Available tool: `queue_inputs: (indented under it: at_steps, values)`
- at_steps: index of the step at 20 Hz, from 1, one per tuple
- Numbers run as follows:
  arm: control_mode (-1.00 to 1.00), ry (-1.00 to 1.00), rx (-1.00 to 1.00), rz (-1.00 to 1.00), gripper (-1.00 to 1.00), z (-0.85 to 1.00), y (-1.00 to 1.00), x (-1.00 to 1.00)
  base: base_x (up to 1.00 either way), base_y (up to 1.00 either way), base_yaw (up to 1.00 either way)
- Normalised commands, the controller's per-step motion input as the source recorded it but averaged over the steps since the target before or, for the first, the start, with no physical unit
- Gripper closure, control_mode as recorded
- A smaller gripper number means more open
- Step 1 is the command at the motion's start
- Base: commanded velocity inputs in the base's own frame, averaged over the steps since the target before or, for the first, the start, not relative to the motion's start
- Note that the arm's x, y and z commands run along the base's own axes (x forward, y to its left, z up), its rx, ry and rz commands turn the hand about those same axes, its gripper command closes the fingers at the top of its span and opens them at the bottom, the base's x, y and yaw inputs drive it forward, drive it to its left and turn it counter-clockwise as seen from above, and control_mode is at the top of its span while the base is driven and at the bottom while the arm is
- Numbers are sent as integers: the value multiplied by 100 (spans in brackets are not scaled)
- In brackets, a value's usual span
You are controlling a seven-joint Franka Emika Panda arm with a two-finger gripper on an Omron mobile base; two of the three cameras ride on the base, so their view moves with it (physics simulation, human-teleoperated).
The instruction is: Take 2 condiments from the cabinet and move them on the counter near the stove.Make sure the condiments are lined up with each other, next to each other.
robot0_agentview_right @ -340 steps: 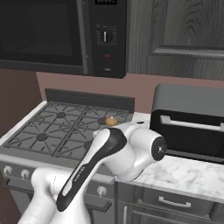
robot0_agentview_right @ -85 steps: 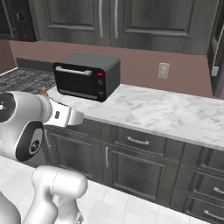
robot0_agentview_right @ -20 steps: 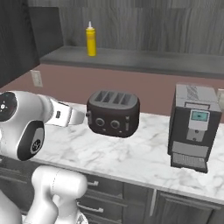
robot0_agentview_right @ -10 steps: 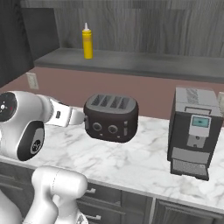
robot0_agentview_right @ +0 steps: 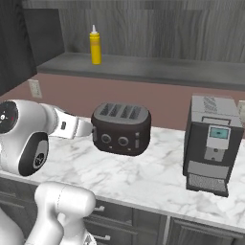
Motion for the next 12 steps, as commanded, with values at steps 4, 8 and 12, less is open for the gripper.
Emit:
queue_inputs:
  at_steps: [4,8,12]
  values:
    - [-100,-9,0,5,-100,8,0,0,0,0,0]
    - [-100,-12,0,12,-100,39,0,3,0,0,0]
    - [-100,-7,0,5,-100,52,0,0,0,0,0]
